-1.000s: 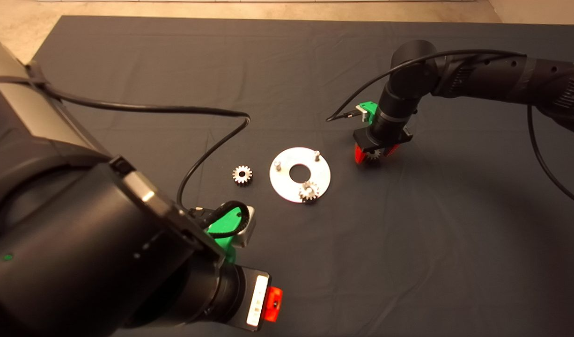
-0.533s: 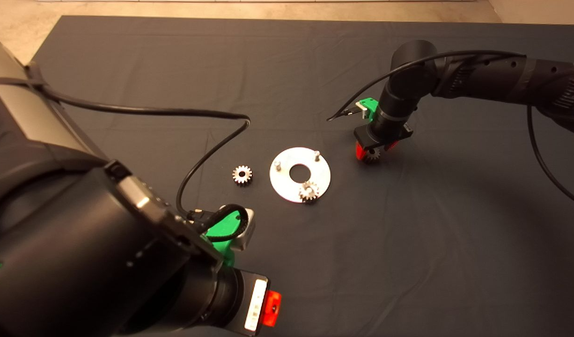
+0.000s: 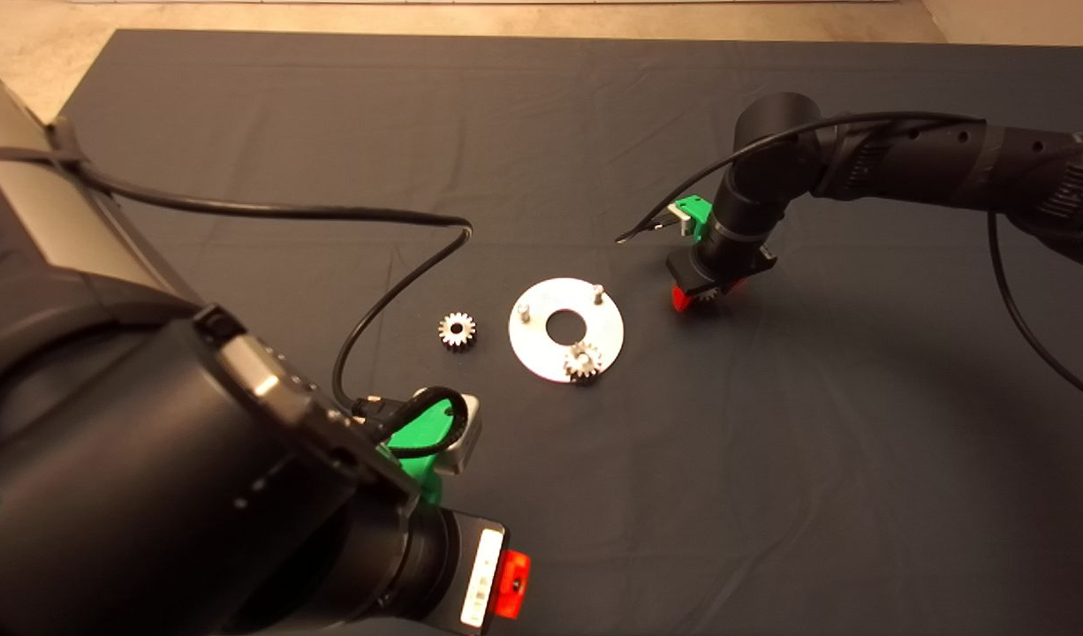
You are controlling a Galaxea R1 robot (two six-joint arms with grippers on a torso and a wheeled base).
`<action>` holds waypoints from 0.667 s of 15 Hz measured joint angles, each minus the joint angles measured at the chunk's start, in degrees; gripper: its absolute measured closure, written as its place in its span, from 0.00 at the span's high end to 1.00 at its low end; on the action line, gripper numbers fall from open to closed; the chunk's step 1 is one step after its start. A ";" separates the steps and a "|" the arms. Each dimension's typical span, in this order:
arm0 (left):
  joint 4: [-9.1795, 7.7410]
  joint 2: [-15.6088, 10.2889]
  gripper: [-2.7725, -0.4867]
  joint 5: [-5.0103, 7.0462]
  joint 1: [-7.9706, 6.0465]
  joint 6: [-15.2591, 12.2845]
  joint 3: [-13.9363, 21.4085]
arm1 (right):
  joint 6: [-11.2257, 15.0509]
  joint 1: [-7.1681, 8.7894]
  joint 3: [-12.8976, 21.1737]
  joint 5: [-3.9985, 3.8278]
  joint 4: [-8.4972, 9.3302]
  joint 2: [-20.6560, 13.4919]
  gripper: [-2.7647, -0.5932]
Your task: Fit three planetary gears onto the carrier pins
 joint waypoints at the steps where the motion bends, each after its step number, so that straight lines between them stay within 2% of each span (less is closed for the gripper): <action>1: -0.02 0.00 1.00 0.00 0.00 -0.07 0.09 | 0.00 0.00 0.02 0.00 -0.02 0.00 0.45; 5: -0.05 0.00 1.00 0.00 0.00 -0.18 0.11 | -0.01 -0.11 0.30 0.02 -0.26 0.00 0.43; 10: -0.05 0.00 1.00 0.00 0.00 -0.88 0.71 | -0.06 -0.11 0.34 0.02 -3.82 -0.04 0.43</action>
